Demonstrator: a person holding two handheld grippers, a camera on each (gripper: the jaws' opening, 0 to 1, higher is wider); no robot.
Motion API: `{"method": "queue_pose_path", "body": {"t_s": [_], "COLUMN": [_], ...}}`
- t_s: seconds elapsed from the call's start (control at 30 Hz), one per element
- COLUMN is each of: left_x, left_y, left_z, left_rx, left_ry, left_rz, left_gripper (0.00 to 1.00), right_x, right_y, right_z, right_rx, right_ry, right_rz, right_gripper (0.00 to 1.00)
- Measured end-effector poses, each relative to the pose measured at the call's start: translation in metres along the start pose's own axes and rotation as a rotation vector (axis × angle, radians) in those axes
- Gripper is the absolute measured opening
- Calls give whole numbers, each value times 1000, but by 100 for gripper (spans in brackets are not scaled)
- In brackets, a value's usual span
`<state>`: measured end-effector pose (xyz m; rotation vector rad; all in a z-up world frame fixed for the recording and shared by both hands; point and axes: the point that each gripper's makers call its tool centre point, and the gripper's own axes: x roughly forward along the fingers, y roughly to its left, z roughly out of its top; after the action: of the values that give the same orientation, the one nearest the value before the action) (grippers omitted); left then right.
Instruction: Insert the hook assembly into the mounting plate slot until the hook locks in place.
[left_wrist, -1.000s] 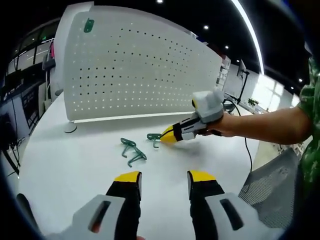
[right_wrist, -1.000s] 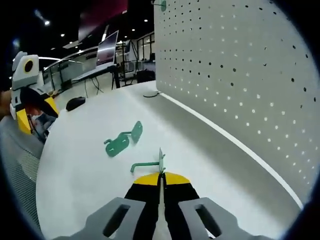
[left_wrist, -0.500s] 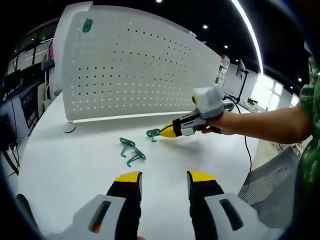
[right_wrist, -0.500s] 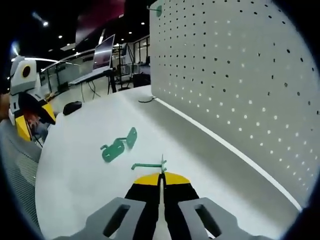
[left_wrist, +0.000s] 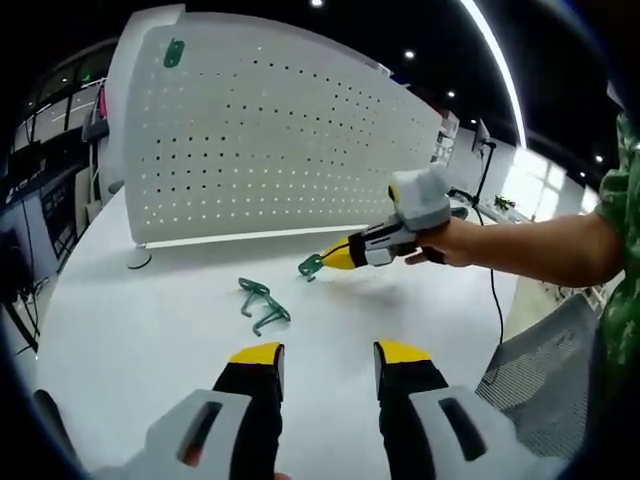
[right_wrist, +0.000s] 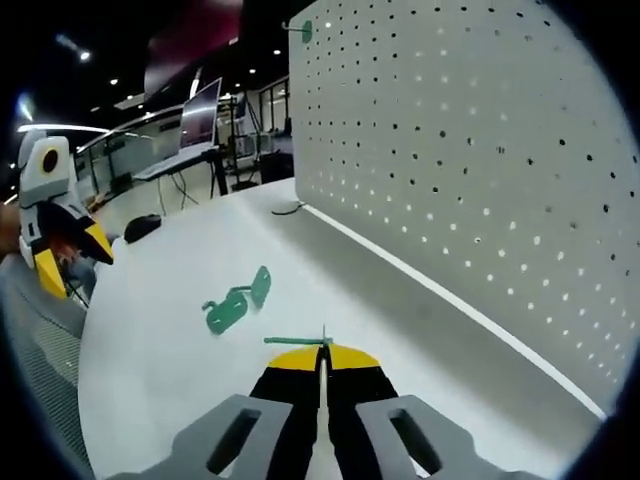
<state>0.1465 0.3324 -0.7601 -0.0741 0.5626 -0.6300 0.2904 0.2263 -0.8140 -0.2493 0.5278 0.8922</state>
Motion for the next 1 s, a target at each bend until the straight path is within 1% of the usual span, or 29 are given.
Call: {"method": "queue_pose_path", "body": {"t_s": [0.1,0.2,0.3,0.4,0.57,0.7,0.8,0.93,1.0], "left_x": [0,2,3,2,0,1,1,2,2], "left_y": [-2,-5,-8,-9,-8,-10,-11,-12,-13], "left_z": [1,2,3,4,7,7,7,7,7], "left_rx": [12,42,63,69,64,67,69,68,66], "left_ry": [-3,1,2,-5,-18,-20,-19,-20,-21], "left_rz": [0,-2,-7,-10,-8,-13,-16,-19,-20], "left_gripper": [37,37,37,36,36,36,36,36,36], "right_x": [-4,-7,-9,-11,-23,-31,-35,-36,-36], "right_y": [1,1,-1,-4,-15,-20,-24,-23,-20], "right_z": [5,8,9,8,7,4,-3,-10,-12], "right_rx": [2,-1,-5,-9,3,-6,-46,-76,-88], "right_ry": [-3,-3,3,5,4,15,45,78,91], "right_rz": [-1,-3,-9,-20,-50,-68,-79,-71,-63], "right_gripper": [0,0,0,0,0,0,0,1,4]}}
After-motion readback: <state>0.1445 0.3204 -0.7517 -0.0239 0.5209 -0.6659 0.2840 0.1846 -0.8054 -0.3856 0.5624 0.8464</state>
